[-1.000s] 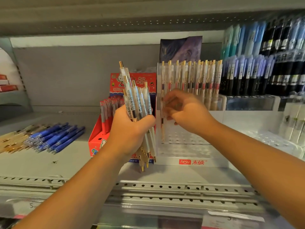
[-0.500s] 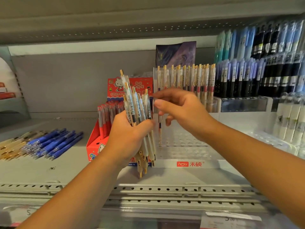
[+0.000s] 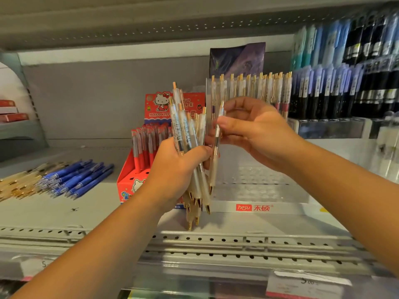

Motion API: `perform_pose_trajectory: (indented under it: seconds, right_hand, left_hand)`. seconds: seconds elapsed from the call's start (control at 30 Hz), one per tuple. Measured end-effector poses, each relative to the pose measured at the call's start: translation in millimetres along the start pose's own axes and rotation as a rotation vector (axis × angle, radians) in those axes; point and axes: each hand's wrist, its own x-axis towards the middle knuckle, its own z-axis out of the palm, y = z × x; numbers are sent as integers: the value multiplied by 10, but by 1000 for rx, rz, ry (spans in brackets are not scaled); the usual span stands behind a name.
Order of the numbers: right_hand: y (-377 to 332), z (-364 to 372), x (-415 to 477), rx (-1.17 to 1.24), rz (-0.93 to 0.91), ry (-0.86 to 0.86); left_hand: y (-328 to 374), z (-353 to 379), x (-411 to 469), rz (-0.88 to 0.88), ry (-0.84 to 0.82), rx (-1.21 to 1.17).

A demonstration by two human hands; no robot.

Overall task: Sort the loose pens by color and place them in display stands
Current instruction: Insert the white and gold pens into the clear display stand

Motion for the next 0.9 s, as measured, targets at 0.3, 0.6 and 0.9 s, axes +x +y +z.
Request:
perform_pose_trajectory:
  seconds: [0.3, 0.6, 0.9]
  right_hand:
    - [43, -89, 80, -381, -151, 278]
    - [82, -128, 105, -455, -206, 311]
    - [172, -125, 126, -580, -102, 267]
  left_hand:
    - [15, -34, -2, -32, 79, -44]
    - [22, -35, -10, -37, 48, -46]
    - [13, -29, -8, -23, 26, 3]
